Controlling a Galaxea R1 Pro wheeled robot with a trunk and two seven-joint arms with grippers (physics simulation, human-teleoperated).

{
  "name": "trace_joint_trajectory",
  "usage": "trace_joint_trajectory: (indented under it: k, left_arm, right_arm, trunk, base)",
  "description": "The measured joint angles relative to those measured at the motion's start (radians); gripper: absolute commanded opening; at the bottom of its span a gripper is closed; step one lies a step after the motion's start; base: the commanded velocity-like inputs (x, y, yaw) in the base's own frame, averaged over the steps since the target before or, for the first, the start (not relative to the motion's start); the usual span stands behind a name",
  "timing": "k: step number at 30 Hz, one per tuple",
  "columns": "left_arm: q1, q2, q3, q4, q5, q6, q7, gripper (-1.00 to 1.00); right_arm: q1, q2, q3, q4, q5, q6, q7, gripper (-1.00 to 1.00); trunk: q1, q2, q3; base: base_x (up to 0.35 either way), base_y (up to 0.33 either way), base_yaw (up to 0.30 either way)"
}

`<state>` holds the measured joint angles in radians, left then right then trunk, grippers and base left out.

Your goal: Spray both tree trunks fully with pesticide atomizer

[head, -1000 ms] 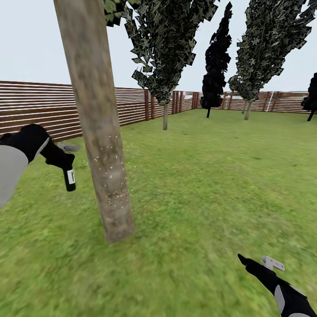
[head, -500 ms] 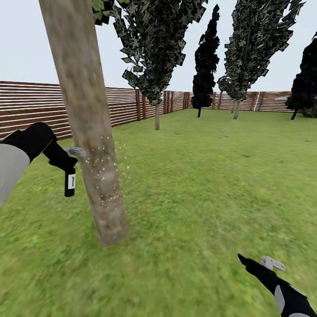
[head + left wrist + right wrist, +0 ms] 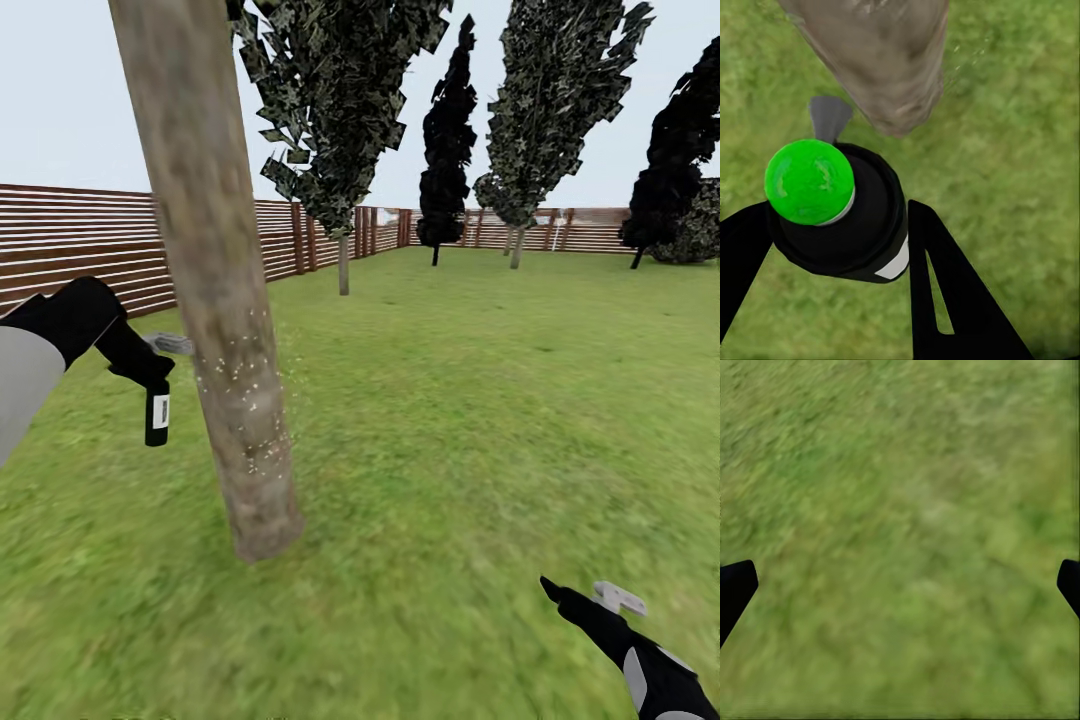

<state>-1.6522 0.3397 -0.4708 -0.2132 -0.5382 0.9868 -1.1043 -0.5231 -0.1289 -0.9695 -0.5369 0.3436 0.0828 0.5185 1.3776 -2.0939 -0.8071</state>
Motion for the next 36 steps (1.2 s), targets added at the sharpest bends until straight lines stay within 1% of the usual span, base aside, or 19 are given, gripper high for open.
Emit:
trace_joint_trajectory:
  k: [7,10,12,14,15,16,17,18,19,20,21,23,24,26,28,33,36]
  left_arm:
    - [0.001,0.001,-0.005,0.004,-0.001,-0.002,0.003,-1.00]
    - [0.007,0.001,-0.006,0.007,0.000,-0.012,0.008,-1.00]
    - [0.043,0.001,-0.004,0.009,0.003,-0.038,0.011,-1.00]
    - [0.096,0.000,-0.003,0.008,0.006,-0.074,0.043,-1.00]
    - [0.114,0.000,-0.002,0.008,0.008,-0.087,0.066,-1.00]
    - [0.155,0.000,0.007,0.008,0.017,-0.110,0.133,-1.00]
    - [0.179,0.000,0.028,0.008,0.044,-0.130,0.179,-1.00]
    - [0.199,-0.001,0.066,0.008,0.097,-0.162,0.231,-1.00]
    - [0.215,-0.001,0.085,0.009,0.132,-0.189,0.272,-1.00]
    - [0.239,-0.002,0.102,0.010,0.188,-0.218,0.339,-1.00]
    - [0.279,-0.006,0.119,0.010,0.273,-0.245,0.424,-1.00]
    - [0.323,-0.016,0.122,0.011,0.313,-0.285,0.455,-1.00]
    - [0.344,-0.022,0.121,0.011,0.320,-0.305,0.461,-1.00]
    - [0.376,-0.039,0.122,0.011,0.328,-0.323,0.466,-1.00]
    - [0.394,-0.047,0.121,0.011,0.324,-0.328,0.467,-1.00]
    - [0.403,-0.050,0.120,0.015,0.321,-0.329,0.466,-1.00]
    - [0.438,-0.050,0.119,0.034,0.317,-0.328,0.470,-1.00]
  right_arm:
    - [0.000,0.000,0.000,0.000,0.000,0.000,0.000,1.00]
    - [0.000,0.000,0.000,0.000,0.000,0.000,0.000,1.00]
    - [0.000,0.000,0.000,0.000,0.000,0.000,0.000,1.00]
    - [0.000,0.000,0.000,0.000,0.000,0.000,0.000,1.00]
    - [0.000,0.000,0.000,0.000,0.000,0.000,0.000,1.00]
    - [0.000,0.000,0.000,0.000,0.000,0.000,0.000,1.00]
    - [0.000,0.000,0.000,0.000,0.000,0.000,0.000,1.00]
    - [0.000,0.000,0.000,0.000,0.000,0.000,0.000,1.00]
    - [0.000,0.000,0.000,0.000,0.000,0.000,0.000,1.00]
    - [0.000,0.000,0.000,0.000,0.000,0.000,0.000,1.00]
    - [0.000,0.000,0.000,0.000,0.000,0.000,0.000,1.00]
    - [0.000,0.000,0.000,0.000,0.000,0.000,0.000,1.00]
    - [0.000,0.000,0.000,0.000,0.000,0.000,0.000,1.00]
    - [0.000,0.000,0.000,0.000,0.000,0.000,0.000,1.00]
    - [0.000,0.000,0.000,0.000,0.000,0.000,0.000,1.00]
    - [0.000,0.000,0.000,0.000,0.000,0.000,0.000,1.00]
    - [0.000,0.000,0.000,0.000,0.000,0.000,0.000,1.00]
  trunk:
    - [0.000,0.000,0.000]
    - [0.000,0.000,0.000]
    - [0.000,0.000,0.000]
    - [0.000,0.000,0.000]
    - [0.000,0.000,0.000]
    - [0.000,0.000,0.000]
    - [0.000,0.000,0.000]
    - [0.000,0.000,0.000]
    - [0.000,0.000,0.000]
    - [0.000,0.000,0.000]
    - [0.000,0.000,0.000]
    - [0.000,0.000,0.000]
    - [0.000,0.000,0.000]
    - [0.000,0.000,0.000]
    - [0.000,0.000,0.000]
    - [0.000,0.000,0.000]
    - [0.000,0.000,0.000]
  base:
    - [-0.254,0.225,-0.016]
    - [-0.189,0.151,-0.210]
    - [-0.041,0.030,-0.194]
    - [-0.012,0.008,-0.061]
    - [-0.003,0.002,-0.016]
    - [-0.002,0.001,-0.008]
    - [-0.001,0.001,-0.004]
    - [0.000,0.000,-0.003]
    - [0.000,0.000,-0.001]
    - [0.000,0.000,0.000]
    - [0.000,0.000,0.000]
    - [0.000,0.000,0.000]
    - [0.000,0.000,0.000]
    - [0.000,0.000,-0.057]
    - [0.000,0.000,-0.207]
    - [0.000,0.000,-0.167]
    - [0.000,0.000,-0.015]
